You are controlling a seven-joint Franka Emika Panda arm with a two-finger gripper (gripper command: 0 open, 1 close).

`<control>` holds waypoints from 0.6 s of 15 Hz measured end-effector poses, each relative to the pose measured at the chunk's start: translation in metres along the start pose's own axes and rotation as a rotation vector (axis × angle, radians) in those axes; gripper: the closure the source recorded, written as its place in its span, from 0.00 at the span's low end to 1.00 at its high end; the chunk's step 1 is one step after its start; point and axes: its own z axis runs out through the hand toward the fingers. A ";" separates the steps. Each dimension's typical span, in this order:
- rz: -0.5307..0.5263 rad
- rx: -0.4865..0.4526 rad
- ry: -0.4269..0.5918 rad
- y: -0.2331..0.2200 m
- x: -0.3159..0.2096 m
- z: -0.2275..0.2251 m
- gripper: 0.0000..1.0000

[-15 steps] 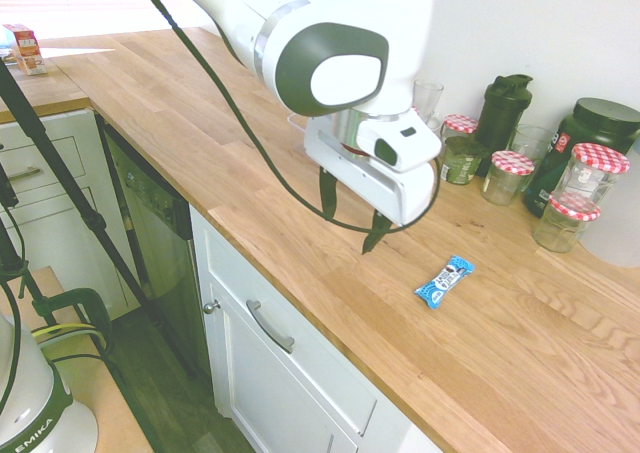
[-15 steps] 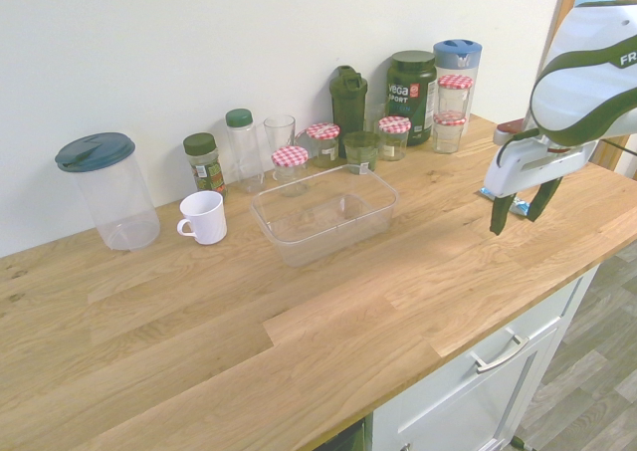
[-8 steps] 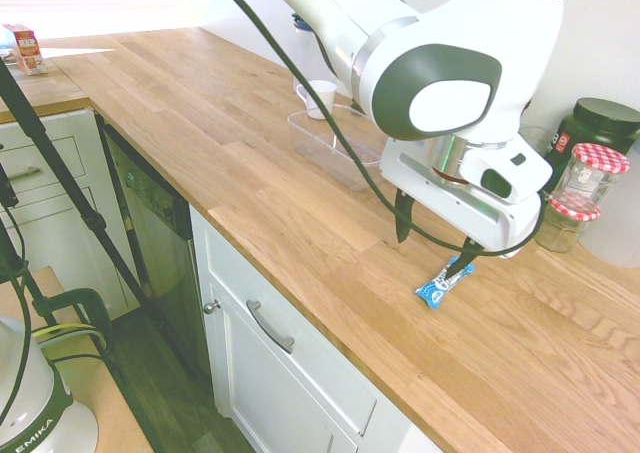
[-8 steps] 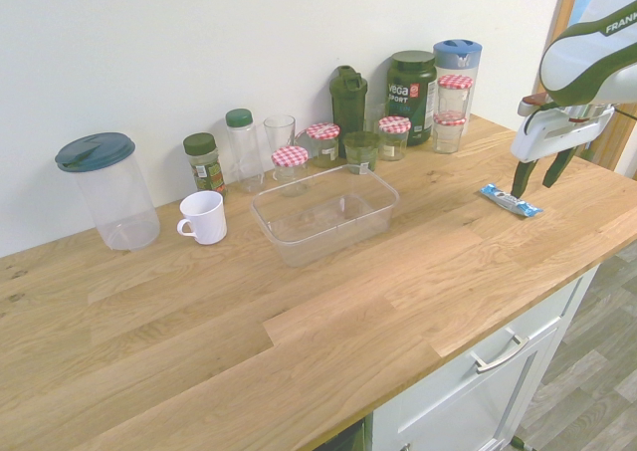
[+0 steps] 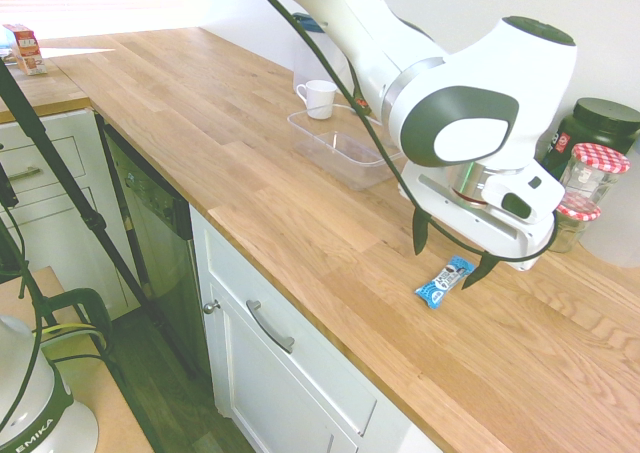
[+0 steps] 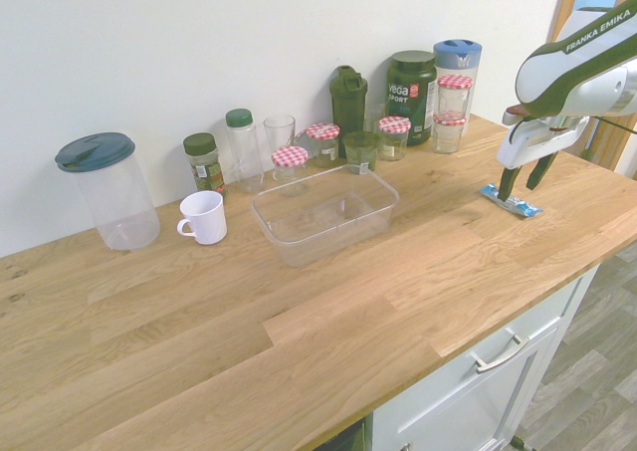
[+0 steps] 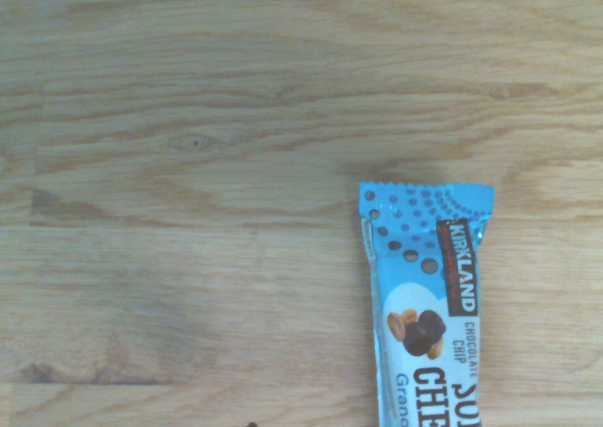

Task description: Put the protein bar into the container

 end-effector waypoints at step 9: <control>0.006 -0.012 0.024 0.006 0.007 0.022 1.00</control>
